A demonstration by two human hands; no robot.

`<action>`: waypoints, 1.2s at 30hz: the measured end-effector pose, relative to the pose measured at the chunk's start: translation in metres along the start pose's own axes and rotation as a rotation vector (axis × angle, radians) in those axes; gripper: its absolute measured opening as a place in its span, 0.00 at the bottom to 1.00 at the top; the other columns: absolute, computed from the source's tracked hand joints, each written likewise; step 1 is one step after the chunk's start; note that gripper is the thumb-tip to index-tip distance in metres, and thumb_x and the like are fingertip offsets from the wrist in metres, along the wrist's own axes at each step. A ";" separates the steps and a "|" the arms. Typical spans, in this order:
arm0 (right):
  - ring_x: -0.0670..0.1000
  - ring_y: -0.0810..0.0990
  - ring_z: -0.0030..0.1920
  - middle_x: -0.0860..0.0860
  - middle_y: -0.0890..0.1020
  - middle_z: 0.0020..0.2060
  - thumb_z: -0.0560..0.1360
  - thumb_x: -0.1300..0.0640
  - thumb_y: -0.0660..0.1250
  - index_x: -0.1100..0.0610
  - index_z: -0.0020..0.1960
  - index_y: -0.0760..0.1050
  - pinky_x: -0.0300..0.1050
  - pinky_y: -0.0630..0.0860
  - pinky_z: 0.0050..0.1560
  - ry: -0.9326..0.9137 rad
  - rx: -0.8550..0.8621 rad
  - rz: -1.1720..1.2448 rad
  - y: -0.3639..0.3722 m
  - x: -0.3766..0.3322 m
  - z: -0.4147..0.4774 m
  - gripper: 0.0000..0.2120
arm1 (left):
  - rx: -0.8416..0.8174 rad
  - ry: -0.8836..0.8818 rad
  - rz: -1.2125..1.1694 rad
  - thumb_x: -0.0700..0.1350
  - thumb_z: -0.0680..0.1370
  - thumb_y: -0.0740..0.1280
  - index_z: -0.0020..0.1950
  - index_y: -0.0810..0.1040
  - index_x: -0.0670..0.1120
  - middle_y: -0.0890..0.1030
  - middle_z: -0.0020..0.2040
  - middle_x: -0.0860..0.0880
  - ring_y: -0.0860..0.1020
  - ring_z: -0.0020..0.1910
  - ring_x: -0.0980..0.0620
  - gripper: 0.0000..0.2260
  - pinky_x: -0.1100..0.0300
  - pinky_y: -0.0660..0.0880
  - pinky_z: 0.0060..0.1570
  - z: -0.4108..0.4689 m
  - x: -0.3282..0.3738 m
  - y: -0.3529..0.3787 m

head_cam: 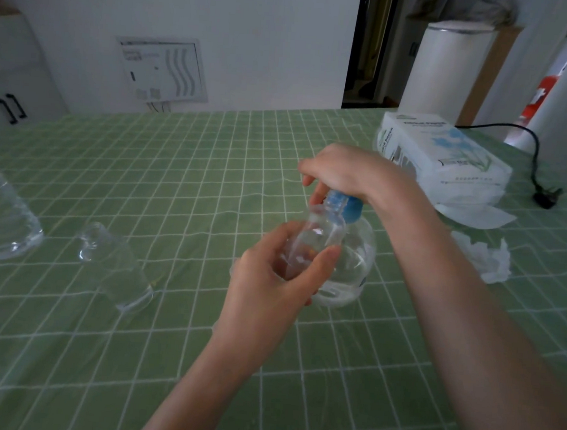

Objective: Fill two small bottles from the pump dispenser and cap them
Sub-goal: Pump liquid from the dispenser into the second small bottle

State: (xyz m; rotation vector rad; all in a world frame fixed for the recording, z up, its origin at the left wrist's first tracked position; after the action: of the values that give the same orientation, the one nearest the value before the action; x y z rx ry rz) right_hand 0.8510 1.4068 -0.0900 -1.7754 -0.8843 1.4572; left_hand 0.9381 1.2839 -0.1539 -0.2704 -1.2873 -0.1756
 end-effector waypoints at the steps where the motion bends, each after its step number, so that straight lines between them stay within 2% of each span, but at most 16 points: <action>1: 0.58 0.76 0.57 0.59 0.79 0.58 0.79 0.51 0.55 0.61 0.63 0.74 0.48 0.68 0.51 -0.003 0.003 -0.001 0.000 0.000 0.000 0.19 | 0.004 -0.002 0.001 0.56 0.66 0.67 0.47 0.78 0.56 0.81 0.30 0.58 0.77 0.26 0.64 0.12 0.72 0.71 0.25 0.000 0.000 0.000; 6: 0.56 0.78 0.53 0.58 0.81 0.54 0.79 0.51 0.55 0.61 0.59 0.75 0.47 0.67 0.46 -0.036 0.031 0.016 -0.002 -0.001 -0.003 0.18 | -0.005 0.003 -0.010 0.56 0.66 0.67 0.48 0.79 0.55 0.81 0.30 0.58 0.77 0.26 0.63 0.12 0.72 0.71 0.26 0.001 0.000 0.001; 9: 0.56 0.78 0.54 0.58 0.82 0.52 0.79 0.51 0.56 0.61 0.60 0.75 0.48 0.68 0.50 -0.050 0.061 0.020 -0.008 -0.004 -0.004 0.19 | -0.001 0.023 -0.032 0.55 0.67 0.67 0.47 0.79 0.56 0.81 0.30 0.58 0.77 0.26 0.64 0.11 0.73 0.70 0.25 0.001 0.002 0.001; 12: 0.55 0.80 0.51 0.57 0.83 0.47 0.79 0.52 0.56 0.61 0.57 0.77 0.45 0.68 0.43 -0.051 0.071 0.019 -0.011 -0.004 -0.004 0.17 | 0.003 0.023 -0.039 0.55 0.67 0.67 0.47 0.79 0.56 0.82 0.31 0.58 0.78 0.26 0.64 0.10 0.72 0.71 0.25 0.001 0.002 0.001; 15: 0.55 0.79 0.51 0.57 0.82 0.51 0.79 0.52 0.56 0.61 0.58 0.76 0.43 0.66 0.37 -0.038 0.049 0.014 -0.008 -0.004 -0.002 0.17 | 0.003 0.024 -0.039 0.55 0.67 0.67 0.47 0.79 0.56 0.82 0.33 0.58 0.78 0.28 0.63 0.11 0.71 0.72 0.26 0.002 0.001 0.002; 19: 0.56 0.77 0.54 0.59 0.80 0.56 0.79 0.53 0.55 0.61 0.60 0.75 0.45 0.67 0.46 -0.037 0.027 0.011 -0.003 -0.001 0.000 0.17 | 0.001 0.006 -0.021 0.55 0.67 0.67 0.47 0.79 0.54 0.81 0.31 0.57 0.77 0.26 0.63 0.11 0.72 0.71 0.25 0.001 -0.001 0.001; 22: 0.55 0.76 0.48 0.59 0.80 0.56 0.79 0.53 0.55 0.61 0.60 0.75 0.45 0.67 0.45 -0.030 0.014 0.014 0.001 0.000 0.000 0.18 | -0.004 -0.005 -0.007 0.56 0.67 0.67 0.46 0.78 0.55 0.81 0.30 0.58 0.76 0.26 0.63 0.11 0.72 0.71 0.25 0.000 -0.002 0.001; 25: 0.55 0.76 0.47 0.59 0.81 0.54 0.79 0.52 0.55 0.61 0.59 0.75 0.44 0.67 0.38 -0.038 0.025 0.007 0.001 0.001 0.000 0.18 | -0.004 -0.004 -0.002 0.56 0.66 0.67 0.47 0.78 0.57 0.81 0.31 0.57 0.76 0.26 0.63 0.11 0.71 0.71 0.25 0.000 -0.002 0.001; 30: 0.55 0.78 0.51 0.57 0.82 0.50 0.79 0.51 0.56 0.60 0.59 0.76 0.46 0.67 0.44 -0.052 0.070 0.025 -0.006 -0.002 -0.001 0.18 | 0.007 0.020 -0.024 0.55 0.67 0.67 0.47 0.79 0.57 0.83 0.33 0.57 0.78 0.28 0.63 0.10 0.71 0.72 0.26 0.001 -0.001 0.000; 34: 0.54 0.78 0.48 0.56 0.83 0.48 0.78 0.51 0.56 0.60 0.57 0.77 0.41 0.66 0.36 -0.038 0.070 0.029 -0.008 -0.003 -0.001 0.17 | 0.003 0.024 -0.030 0.55 0.67 0.67 0.47 0.79 0.56 0.83 0.34 0.57 0.78 0.28 0.63 0.10 0.71 0.72 0.27 0.001 -0.001 0.000; 36: 0.55 0.78 0.50 0.57 0.82 0.51 0.78 0.52 0.56 0.60 0.58 0.76 0.41 0.66 0.37 -0.041 0.064 0.024 -0.007 -0.003 0.000 0.17 | 0.003 0.021 -0.021 0.55 0.67 0.67 0.47 0.79 0.55 0.83 0.34 0.56 0.78 0.28 0.62 0.11 0.71 0.72 0.26 0.001 0.000 0.000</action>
State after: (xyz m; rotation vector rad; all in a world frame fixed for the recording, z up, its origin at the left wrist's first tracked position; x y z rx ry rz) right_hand 0.8504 1.4082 -0.0826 -1.7209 -0.8302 1.5255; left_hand 0.9373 1.2847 -0.1532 -0.2524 -1.2694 -0.1937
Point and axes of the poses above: each hand's wrist, its own z-axis towards the middle knuckle, its own y-axis out of the palm, x = y × z, the point moved 2 cm from there along z, towards the middle knuckle
